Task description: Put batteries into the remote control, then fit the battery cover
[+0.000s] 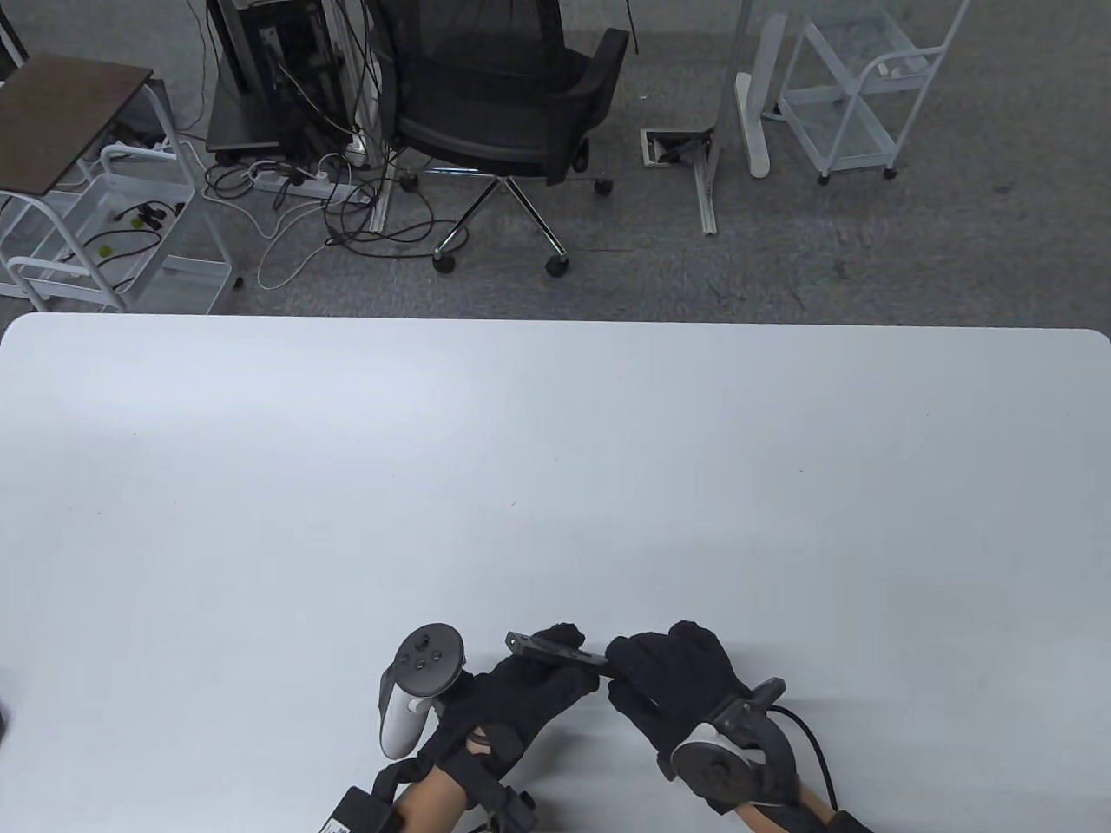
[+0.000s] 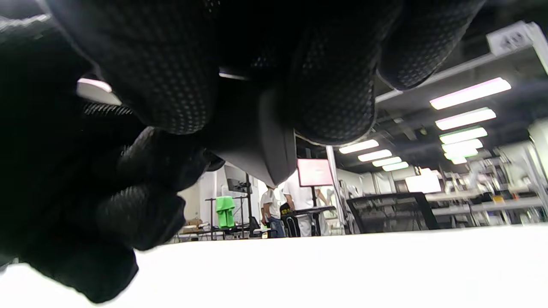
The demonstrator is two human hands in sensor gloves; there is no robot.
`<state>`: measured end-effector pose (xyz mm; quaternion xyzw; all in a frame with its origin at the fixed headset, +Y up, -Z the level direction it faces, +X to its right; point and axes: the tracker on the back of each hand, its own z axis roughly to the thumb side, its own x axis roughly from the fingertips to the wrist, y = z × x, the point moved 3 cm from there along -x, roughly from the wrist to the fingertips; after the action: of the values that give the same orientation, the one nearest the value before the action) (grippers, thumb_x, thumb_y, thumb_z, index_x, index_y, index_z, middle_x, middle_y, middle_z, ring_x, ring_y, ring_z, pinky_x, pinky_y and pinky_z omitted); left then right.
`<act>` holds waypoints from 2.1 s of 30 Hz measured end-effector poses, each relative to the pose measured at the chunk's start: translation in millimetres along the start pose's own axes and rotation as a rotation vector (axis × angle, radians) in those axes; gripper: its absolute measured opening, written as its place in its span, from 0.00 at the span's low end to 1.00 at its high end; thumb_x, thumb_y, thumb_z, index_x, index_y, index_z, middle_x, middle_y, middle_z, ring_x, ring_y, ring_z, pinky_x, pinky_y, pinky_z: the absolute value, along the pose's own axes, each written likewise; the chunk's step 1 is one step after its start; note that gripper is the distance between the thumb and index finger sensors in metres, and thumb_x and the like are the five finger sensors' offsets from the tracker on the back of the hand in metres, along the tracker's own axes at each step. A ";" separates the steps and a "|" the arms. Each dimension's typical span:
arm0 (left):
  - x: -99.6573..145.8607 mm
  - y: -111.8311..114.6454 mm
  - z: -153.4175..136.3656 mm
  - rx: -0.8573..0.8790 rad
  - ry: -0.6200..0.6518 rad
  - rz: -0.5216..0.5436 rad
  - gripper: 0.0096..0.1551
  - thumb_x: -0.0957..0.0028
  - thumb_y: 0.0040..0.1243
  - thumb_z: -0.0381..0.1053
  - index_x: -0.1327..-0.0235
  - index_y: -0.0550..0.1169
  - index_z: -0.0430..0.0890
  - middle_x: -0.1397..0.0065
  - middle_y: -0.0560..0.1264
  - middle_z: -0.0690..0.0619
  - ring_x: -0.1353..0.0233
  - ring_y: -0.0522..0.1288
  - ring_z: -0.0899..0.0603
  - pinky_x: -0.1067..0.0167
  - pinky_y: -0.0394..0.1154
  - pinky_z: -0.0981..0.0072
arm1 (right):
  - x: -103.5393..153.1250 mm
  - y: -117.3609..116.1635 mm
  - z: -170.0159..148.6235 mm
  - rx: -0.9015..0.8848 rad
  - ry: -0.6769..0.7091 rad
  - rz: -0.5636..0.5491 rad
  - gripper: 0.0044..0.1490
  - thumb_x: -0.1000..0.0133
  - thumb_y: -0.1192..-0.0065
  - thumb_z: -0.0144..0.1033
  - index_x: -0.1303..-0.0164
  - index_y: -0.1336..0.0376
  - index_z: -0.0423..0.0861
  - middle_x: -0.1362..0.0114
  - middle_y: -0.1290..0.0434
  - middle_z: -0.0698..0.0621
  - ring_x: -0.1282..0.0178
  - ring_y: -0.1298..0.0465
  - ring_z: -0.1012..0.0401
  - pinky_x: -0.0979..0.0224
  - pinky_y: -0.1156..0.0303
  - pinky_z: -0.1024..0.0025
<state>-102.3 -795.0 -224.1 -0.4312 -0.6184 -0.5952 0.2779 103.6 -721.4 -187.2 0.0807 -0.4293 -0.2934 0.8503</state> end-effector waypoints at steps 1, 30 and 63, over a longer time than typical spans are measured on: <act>0.5 -0.8 -0.2 0.010 -0.001 0.008 0.51 0.50 0.60 0.75 0.20 0.61 0.49 0.26 0.77 0.51 0.23 0.74 0.40 0.21 0.65 0.39 | 0.0 0.1 2.8 0.019 0.018 -0.007 0.33 0.60 0.17 0.43 0.46 0.26 0.44 0.43 0.18 0.44 0.53 0.16 0.54 0.34 0.29 0.40; -5.0 9.8 6.8 -0.132 0.035 -0.090 0.42 0.46 0.65 0.59 0.20 0.63 0.50 0.25 0.77 0.47 0.23 0.74 0.36 0.21 0.64 0.36 | -1.8 -7.3 7.8 -0.033 0.044 0.137 0.49 0.58 0.22 0.46 0.27 0.38 0.43 0.30 0.23 0.42 0.36 0.20 0.46 0.28 0.33 0.37; 26.0 -36.0 40.5 -1.114 -0.094 0.351 0.49 0.51 0.65 0.65 0.18 0.62 0.51 0.16 0.68 0.43 0.17 0.65 0.30 0.20 0.58 0.32 | -77.7 -101.1 -42.1 0.126 -0.127 0.549 0.48 0.58 0.22 0.39 0.26 0.40 0.49 0.26 0.24 0.47 0.29 0.24 0.45 0.25 0.36 0.37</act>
<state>-138.8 -747.4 -225.2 -0.6343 -0.1435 -0.7559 0.0759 57.2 -764.4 -305.6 -0.0045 -0.5049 -0.0294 0.8626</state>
